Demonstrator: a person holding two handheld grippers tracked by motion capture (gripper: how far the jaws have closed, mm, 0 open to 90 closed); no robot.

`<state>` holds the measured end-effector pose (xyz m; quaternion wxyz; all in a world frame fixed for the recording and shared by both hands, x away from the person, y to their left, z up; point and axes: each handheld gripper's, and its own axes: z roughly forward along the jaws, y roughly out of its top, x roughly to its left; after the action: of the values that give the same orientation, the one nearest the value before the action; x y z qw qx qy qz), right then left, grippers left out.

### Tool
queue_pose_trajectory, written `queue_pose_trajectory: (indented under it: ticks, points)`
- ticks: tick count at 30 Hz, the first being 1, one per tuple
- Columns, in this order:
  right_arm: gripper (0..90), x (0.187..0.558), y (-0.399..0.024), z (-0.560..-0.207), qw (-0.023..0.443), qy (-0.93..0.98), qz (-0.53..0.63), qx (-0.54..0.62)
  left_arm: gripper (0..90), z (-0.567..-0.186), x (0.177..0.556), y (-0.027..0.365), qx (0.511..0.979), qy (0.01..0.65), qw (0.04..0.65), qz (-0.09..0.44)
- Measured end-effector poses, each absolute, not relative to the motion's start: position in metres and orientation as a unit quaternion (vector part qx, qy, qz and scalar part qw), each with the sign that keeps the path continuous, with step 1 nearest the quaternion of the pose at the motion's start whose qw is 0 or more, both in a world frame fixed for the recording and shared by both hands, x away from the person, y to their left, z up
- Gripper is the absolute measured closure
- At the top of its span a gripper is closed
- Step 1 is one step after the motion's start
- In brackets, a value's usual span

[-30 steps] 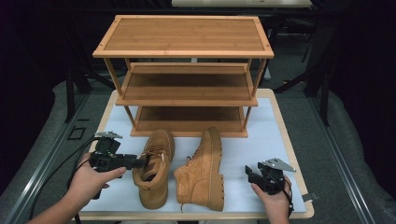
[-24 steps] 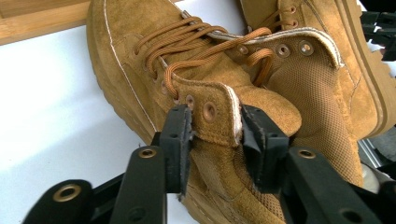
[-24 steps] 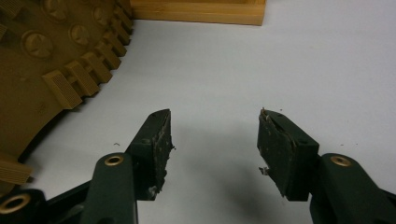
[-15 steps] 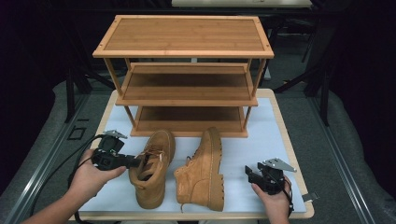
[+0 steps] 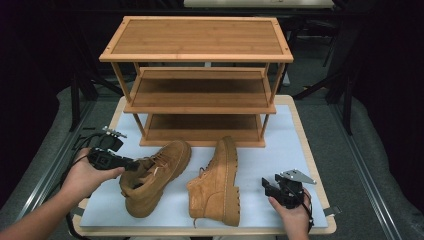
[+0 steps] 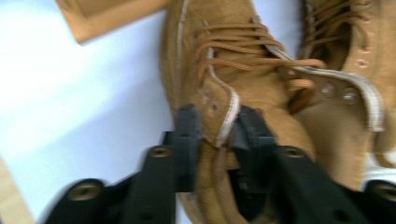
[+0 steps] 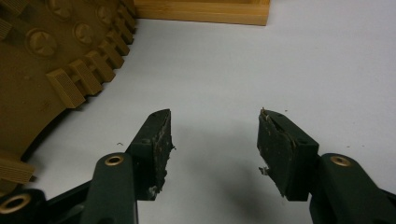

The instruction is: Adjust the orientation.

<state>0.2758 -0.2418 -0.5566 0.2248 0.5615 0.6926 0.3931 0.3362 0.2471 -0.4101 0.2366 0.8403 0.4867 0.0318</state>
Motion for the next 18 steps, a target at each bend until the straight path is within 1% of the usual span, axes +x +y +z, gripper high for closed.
queue_pose_trajectory:
  ticks: [5, 11, 14, 18]
  points:
    - [44.5, 0.275, -0.242, -0.555, 0.228, 0.689, 0.395, 0.564, 60.4, -0.403, 0.340, 0.239, 0.853, 0.495, 0.165, 0.015]
    - [44.5, 0.275, -0.244, -0.556, 0.227, 0.688, 0.395, 0.565, 59.7, -0.405, 0.341, 0.228, 0.862, 0.499, 0.095, 0.014]
    - [44.5, 0.275, -0.244, -0.556, 0.230, 0.685, 0.402, 0.562, 59.9, -0.410, 0.342, 0.226, 0.862, 0.501, 0.079, 0.010]
    - [44.5, 0.275, -0.244, -0.556, 0.228, 0.686, 0.402, 0.561, 61.2, -0.417, 0.342, 0.228, 0.856, 0.512, 0.075, -0.004]
